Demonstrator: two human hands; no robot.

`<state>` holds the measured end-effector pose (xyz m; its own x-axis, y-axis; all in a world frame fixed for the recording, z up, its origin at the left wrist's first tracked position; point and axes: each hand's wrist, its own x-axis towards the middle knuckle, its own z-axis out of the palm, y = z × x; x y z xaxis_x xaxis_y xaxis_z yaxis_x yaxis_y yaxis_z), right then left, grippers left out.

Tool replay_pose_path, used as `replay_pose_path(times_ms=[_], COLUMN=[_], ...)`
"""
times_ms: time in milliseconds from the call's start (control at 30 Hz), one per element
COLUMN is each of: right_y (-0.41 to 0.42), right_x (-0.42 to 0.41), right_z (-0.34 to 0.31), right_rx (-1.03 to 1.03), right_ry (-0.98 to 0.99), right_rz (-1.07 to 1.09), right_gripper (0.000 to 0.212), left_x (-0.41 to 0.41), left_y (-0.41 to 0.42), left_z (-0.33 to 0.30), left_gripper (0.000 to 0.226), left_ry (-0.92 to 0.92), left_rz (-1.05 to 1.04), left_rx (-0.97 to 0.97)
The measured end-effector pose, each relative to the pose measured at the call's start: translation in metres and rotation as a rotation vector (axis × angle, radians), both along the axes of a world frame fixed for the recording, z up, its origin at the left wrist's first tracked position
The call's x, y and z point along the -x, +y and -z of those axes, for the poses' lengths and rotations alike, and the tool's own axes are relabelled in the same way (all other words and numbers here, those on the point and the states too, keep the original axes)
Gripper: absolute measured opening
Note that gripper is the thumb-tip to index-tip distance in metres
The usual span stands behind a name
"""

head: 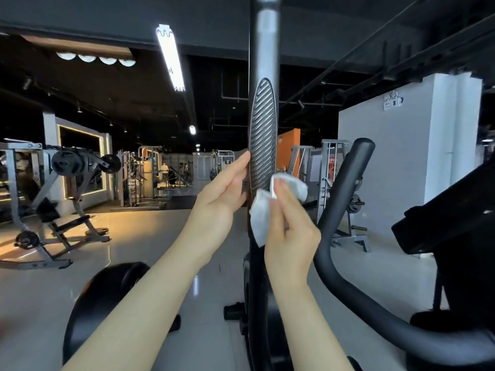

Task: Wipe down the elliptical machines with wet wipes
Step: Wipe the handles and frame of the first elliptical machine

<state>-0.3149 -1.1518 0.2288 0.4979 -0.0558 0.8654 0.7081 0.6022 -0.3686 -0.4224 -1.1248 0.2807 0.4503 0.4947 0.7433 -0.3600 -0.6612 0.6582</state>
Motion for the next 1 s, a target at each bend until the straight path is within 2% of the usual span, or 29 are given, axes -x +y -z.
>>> replay_pose_path(times_ms=[133,233,300,367,433,567,733,800,867,933,1000], right_y=[0.003,0.005,0.004,0.009,0.011,0.003,-0.013,-0.017,-0.020,-0.020,-0.018], right_x=[-0.004,-0.007,-0.002,0.001,0.002,-0.020,-0.021,-0.030,-0.037,-0.038,-0.039], right_z=[-0.048,-0.020,-0.004,-0.016,-0.051,-0.145,-0.224,-0.219,-0.187,-0.151,-0.144], right_rx=[-0.070,-0.053,-0.043,-0.080,-0.132,-0.168,-0.146,-0.120,-0.012,-0.041,-0.103], right_ry=[-0.153,-0.218,-0.170,-0.107,-0.153,-0.421,-0.646,-0.762,-0.871,-0.959,-1.043], right_rz=[0.056,0.153,0.147,0.148,0.178,0.376,0.709,0.772,0.706,0.703,0.727], right_gripper=[0.029,0.028,0.033,0.034,0.031,0.022,0.013,0.020,0.027,0.021,0.016], left_x=[0.003,0.007,0.011,0.012,0.012,0.010,0.010,0.009,0.007,0.004,0.000], left_y=[0.004,0.003,0.001,-0.001,-0.003,-0.003,0.006,0.010,0.015,0.018,0.015], left_z=[-0.002,-0.004,-0.011,-0.024,-0.037,-0.061,-0.078,-0.077,-0.072,-0.069,-0.070], left_gripper=[0.042,0.041,0.035,0.033,0.037,0.041,0.040,0.039,0.036,0.036,0.040], left_ry=[0.027,0.037,-0.010,-0.094,-0.117,-0.105,-0.154,-0.159,-0.163,-0.179,-0.201], left_rz=[-0.002,0.023,0.001,-0.049,-0.089,-0.139,-0.110,-0.110,-0.108,-0.127,-0.193], left_rx=[-0.019,-0.025,-0.048,-0.030,-0.056,-0.224,-0.200,-0.206,-0.210,-0.226,-0.286])
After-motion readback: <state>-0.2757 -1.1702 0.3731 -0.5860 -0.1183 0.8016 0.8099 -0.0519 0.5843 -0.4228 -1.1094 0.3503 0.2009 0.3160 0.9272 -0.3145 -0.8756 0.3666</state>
